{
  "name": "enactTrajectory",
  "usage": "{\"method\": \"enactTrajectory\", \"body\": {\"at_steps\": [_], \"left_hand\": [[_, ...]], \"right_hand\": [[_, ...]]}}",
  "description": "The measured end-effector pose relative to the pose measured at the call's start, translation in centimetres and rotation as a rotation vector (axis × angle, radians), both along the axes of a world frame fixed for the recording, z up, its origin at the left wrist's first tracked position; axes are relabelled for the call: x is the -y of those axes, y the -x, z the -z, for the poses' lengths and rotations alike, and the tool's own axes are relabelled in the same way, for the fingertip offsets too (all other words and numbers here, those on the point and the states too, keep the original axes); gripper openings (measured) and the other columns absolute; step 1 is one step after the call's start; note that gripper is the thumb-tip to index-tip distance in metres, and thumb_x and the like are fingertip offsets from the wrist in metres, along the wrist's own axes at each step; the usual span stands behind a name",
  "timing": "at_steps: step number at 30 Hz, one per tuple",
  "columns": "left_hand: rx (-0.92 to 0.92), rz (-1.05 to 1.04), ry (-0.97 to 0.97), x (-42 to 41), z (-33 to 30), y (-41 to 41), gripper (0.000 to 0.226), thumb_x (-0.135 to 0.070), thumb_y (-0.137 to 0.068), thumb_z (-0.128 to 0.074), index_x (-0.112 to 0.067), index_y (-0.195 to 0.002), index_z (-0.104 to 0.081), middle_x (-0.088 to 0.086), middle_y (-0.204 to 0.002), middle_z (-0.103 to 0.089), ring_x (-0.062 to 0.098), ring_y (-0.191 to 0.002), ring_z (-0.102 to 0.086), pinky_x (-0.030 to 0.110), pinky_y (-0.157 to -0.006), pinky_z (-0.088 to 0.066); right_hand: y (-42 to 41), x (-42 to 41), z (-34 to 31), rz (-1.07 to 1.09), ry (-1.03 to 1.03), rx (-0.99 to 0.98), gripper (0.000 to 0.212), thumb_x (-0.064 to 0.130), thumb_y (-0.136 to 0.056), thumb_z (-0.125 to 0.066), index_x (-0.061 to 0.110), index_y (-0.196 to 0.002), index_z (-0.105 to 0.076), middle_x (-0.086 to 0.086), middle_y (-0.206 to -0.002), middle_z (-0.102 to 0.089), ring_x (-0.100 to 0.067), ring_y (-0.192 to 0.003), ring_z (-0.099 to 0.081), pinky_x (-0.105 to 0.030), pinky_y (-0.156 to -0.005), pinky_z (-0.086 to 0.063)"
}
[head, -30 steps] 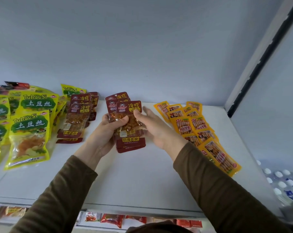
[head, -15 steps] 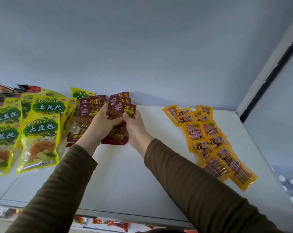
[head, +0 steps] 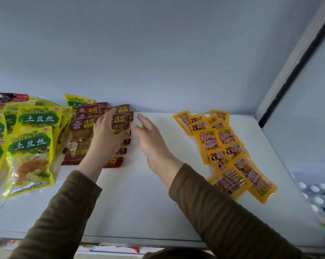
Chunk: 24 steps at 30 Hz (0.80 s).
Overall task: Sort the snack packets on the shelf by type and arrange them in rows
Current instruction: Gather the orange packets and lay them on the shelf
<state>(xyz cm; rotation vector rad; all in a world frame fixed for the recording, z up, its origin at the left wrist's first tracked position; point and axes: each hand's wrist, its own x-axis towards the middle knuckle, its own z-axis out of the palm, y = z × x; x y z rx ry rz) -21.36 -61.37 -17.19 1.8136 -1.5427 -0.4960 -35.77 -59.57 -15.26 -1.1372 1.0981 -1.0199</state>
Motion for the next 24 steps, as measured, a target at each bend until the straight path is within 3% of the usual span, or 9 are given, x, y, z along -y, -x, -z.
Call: {"method": "enactTrajectory", "body": {"at_steps": [5,7,9,11,14,16,18,21,24], "left_hand": [[-0.024,0.220,0.076,-1.7,-0.3,5.6,0.064,-0.028,-0.095,-0.071,-0.025,-0.151,-0.041,0.001,-0.156,-0.042,0.023,-0.146,-0.033,0.046,-0.118,-0.033],[-0.032,0.328,0.057,-2.2,-0.1,8.3,0.062,-0.028,-0.095,-0.071,-0.024,-0.150,-0.043,0.000,-0.154,-0.044,0.020,-0.146,-0.033,0.038,-0.118,-0.030],[-0.021,0.412,0.026,-2.3,0.3,10.5,0.063,-0.030,-0.095,-0.071,-0.026,-0.152,-0.042,-0.001,-0.156,-0.042,0.020,-0.147,-0.030,0.037,-0.119,-0.028],[0.002,0.483,-0.005,-1.7,0.8,12.3,0.066,-0.033,-0.095,-0.070,-0.028,-0.154,-0.039,-0.002,-0.159,-0.039,0.020,-0.149,-0.027,0.037,-0.121,-0.025],[0.041,0.539,-0.053,0.2,1.5,14.4,0.076,-0.045,-0.093,-0.070,-0.029,-0.157,-0.031,0.000,-0.163,-0.033,0.021,-0.151,-0.023,0.037,-0.120,-0.021],[0.071,0.519,-0.087,2.2,1.9,15.4,0.092,-0.059,-0.087,-0.071,-0.026,-0.160,-0.025,0.003,-0.166,-0.026,0.024,-0.154,-0.017,0.040,-0.123,-0.017],[0.103,0.445,-0.145,4.3,2.2,15.9,0.112,-0.075,-0.079,-0.068,-0.023,-0.163,-0.016,0.008,-0.169,-0.019,0.028,-0.156,-0.012,0.047,-0.125,-0.016],[0.169,0.362,-0.201,6.7,2.8,16.9,0.128,-0.096,-0.068,-0.052,-0.024,-0.164,-0.009,0.013,-0.171,-0.016,0.034,-0.157,-0.012,0.052,-0.126,-0.014],[0.211,0.330,-0.203,7.7,3.5,18.0,0.129,-0.099,-0.066,-0.050,-0.024,-0.163,-0.010,0.017,-0.169,-0.019,0.037,-0.156,-0.013,0.053,-0.125,-0.011]], "right_hand": [[7.2,-3.1,-1.5,0.155,0.344,-0.247,0.042,0.016,-0.104,-0.051,0.021,-0.145,-0.053,0.012,-0.151,-0.045,0.001,-0.142,-0.033,-0.007,-0.105,-0.027],[10.2,-4.8,-1.4,0.215,0.410,-0.407,0.041,0.017,-0.103,-0.054,0.021,-0.143,-0.053,0.009,-0.150,-0.046,-0.008,-0.144,-0.034,-0.026,-0.117,-0.030],[12.9,-6.9,-0.8,0.259,0.429,-0.578,0.045,0.023,-0.100,-0.060,0.025,-0.144,-0.051,0.016,-0.146,-0.045,-0.008,-0.140,-0.033,-0.037,-0.117,-0.032],[15.4,-8.8,-0.1,0.284,0.391,-0.774,0.058,0.036,-0.094,-0.067,0.031,-0.148,-0.044,0.017,-0.151,-0.038,-0.009,-0.142,-0.024,-0.042,-0.118,-0.029],[19.2,-10.8,1.5,0.234,0.199,-1.085,0.101,0.067,-0.079,-0.070,0.037,-0.159,-0.015,0.008,-0.168,-0.009,-0.020,-0.155,-0.002,-0.053,-0.124,-0.012],[21.4,-11.5,2.8,0.175,0.057,-1.229,0.126,0.085,-0.065,-0.063,0.040,-0.158,0.008,0.006,-0.170,0.010,-0.027,-0.156,0.010,-0.058,-0.124,-0.003],[22.7,-11.8,4.2,0.147,-0.027,-1.295,0.137,0.099,-0.054,-0.051,0.041,-0.154,0.023,0.002,-0.169,0.018,-0.031,-0.155,0.014,-0.060,-0.122,-0.002],[23.0,-11.6,5.8,0.172,-0.035,-1.309,0.139,0.107,-0.048,-0.032,0.037,-0.157,0.019,-0.003,-0.170,0.013,-0.033,-0.156,0.009,-0.058,-0.122,-0.003],[22.3,-10.5,6.8,0.226,0.045,-1.308,0.133,0.106,-0.056,-0.026,0.031,-0.160,0.007,-0.003,-0.171,0.005,-0.030,-0.157,0.001,-0.052,-0.125,-0.005]]}}
